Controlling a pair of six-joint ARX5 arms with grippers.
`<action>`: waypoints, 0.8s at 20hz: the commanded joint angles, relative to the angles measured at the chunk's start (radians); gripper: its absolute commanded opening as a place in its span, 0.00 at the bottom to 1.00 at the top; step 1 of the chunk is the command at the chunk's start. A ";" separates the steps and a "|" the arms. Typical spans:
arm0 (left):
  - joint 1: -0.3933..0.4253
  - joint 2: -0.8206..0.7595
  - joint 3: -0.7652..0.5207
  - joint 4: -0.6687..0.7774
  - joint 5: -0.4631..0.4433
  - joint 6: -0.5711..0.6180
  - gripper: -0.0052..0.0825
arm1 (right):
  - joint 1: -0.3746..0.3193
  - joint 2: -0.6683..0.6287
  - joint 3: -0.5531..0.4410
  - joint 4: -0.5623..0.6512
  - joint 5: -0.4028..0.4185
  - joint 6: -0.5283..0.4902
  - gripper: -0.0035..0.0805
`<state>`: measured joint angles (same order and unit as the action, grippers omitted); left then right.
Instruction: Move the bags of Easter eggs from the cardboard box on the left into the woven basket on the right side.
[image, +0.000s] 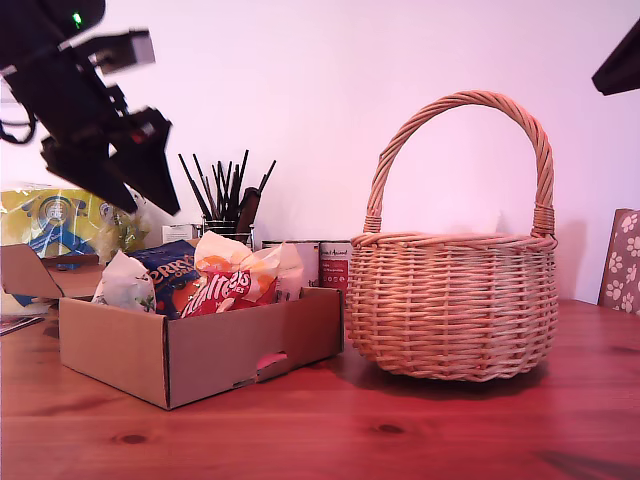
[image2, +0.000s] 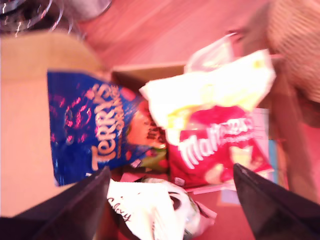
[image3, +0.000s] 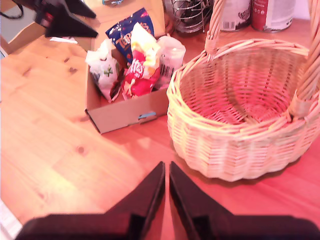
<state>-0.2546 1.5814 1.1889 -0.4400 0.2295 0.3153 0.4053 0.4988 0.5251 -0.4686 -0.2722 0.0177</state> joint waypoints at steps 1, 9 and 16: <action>0.000 0.046 -0.019 0.017 -0.008 -0.047 0.91 | -0.006 0.009 -0.025 0.015 0.002 -0.007 0.03; 0.000 0.257 -0.019 0.060 -0.142 -0.206 0.91 | -0.006 0.029 -0.025 0.015 0.002 -0.007 0.03; -0.003 0.283 -0.016 0.016 -0.153 -0.237 0.55 | -0.006 0.029 -0.025 0.015 0.002 -0.007 0.03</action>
<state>-0.2554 1.8427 1.1873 -0.4007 0.0765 0.0872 0.4053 0.5274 0.5251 -0.4602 -0.2722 0.0174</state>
